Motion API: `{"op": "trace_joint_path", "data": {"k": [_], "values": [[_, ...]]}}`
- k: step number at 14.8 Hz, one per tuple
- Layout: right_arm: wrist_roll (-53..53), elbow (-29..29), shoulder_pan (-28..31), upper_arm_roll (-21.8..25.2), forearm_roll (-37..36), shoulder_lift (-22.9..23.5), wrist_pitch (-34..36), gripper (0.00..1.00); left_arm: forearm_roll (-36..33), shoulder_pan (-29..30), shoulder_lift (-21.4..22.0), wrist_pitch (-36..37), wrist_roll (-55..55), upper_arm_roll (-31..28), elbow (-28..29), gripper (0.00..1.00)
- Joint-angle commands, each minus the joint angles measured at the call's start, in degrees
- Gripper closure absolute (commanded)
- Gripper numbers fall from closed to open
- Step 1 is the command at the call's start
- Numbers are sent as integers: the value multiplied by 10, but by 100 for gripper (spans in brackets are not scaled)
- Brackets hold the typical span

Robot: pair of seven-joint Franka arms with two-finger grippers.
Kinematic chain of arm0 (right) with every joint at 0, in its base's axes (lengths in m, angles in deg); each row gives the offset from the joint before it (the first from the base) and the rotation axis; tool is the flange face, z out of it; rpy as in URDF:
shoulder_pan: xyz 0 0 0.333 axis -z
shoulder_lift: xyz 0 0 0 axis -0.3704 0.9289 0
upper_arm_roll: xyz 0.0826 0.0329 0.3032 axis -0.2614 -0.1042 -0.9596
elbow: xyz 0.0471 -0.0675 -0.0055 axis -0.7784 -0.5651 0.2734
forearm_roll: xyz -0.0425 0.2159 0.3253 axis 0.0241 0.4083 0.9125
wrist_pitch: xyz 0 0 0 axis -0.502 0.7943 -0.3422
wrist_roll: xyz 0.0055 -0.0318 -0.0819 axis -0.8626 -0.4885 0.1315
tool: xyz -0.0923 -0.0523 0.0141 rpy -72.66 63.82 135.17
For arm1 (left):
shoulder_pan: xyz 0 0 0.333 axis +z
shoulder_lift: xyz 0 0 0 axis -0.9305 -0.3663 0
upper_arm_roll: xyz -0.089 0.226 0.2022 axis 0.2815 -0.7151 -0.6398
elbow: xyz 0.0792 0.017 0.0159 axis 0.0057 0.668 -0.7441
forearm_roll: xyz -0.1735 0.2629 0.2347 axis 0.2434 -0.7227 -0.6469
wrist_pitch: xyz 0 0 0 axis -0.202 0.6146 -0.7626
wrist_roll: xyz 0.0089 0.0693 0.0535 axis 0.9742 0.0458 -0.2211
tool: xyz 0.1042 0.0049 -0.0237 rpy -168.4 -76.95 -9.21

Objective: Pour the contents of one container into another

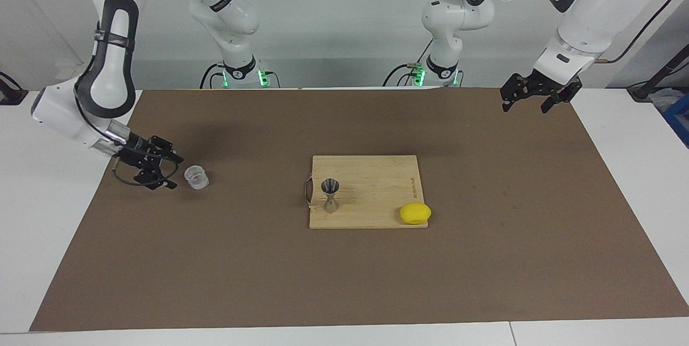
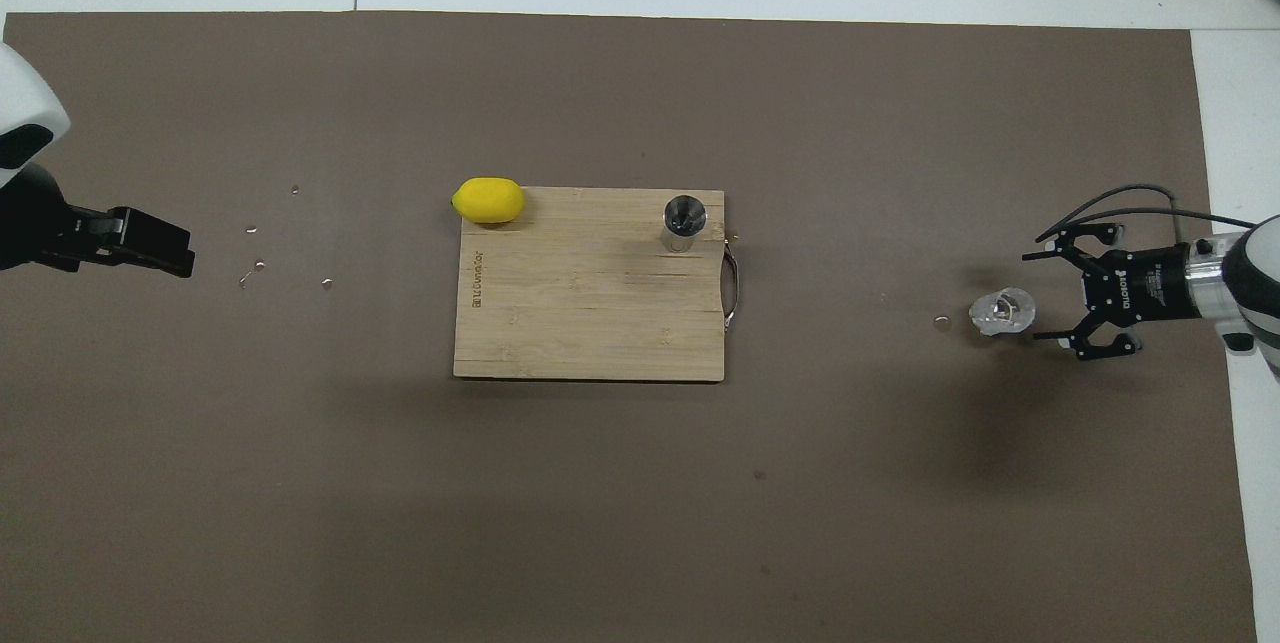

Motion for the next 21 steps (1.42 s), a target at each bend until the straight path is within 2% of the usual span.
{"op": "trace_joint_path", "data": {"k": [1,5,11,14,18,21], "values": [[-40,-19,3,-5,-50,-44,5,1,5,-5,16,-10,6,-7,18,0],[-121,-15,-37,-7,-130,-70,6,1,5,-5,16,-10,6,-7,18,0],[-197,-8,-176,-8,-299,-94,8,1,5,-6,16,-10,6,-7,18,0],[-204,47,-228,-10,-373,-96,45,1,5,-5,16,-10,6,-7,18,0],[-205,178,-248,-12,-388,-89,151,1,5,-5,15,-10,6,-7,18,0],[-215,229,-248,-12,-386,-93,195,1,5,-6,16,-10,6,-7,18,0]]}}
